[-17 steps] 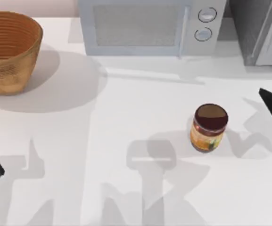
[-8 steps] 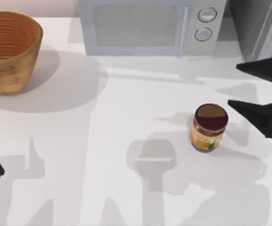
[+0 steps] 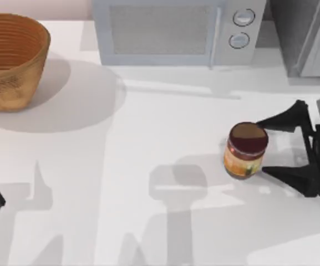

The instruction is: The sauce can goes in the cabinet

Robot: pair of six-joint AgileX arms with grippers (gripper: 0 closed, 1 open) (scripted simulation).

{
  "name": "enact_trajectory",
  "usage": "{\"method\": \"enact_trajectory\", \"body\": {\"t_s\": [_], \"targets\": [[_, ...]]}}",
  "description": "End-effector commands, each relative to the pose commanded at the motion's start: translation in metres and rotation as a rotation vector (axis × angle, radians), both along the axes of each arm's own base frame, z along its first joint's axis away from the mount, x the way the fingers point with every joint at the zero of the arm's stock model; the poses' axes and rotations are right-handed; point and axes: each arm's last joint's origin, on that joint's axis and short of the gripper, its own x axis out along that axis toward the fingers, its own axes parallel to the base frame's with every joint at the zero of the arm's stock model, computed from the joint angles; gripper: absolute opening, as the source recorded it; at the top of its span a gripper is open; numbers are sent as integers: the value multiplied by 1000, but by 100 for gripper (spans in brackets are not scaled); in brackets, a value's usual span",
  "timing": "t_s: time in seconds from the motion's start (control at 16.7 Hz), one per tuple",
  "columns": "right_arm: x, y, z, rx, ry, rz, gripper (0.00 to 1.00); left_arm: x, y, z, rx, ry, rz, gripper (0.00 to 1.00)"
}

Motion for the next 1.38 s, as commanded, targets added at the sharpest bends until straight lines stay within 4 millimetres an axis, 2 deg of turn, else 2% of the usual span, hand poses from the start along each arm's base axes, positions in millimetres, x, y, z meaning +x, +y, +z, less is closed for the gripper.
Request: {"method": "enact_trajectory", "body": {"t_s": [0.18,0.6,1.38], "targets": [[-1,0,-16,10,-3,38,100,0,0,0,0,0,0,100],[3,4,-16,5,5,30,100,0,0,0,0,0,0,100],[0,59,-16,10,-3,38,100,0,0,0,0,0,0,100]]}}
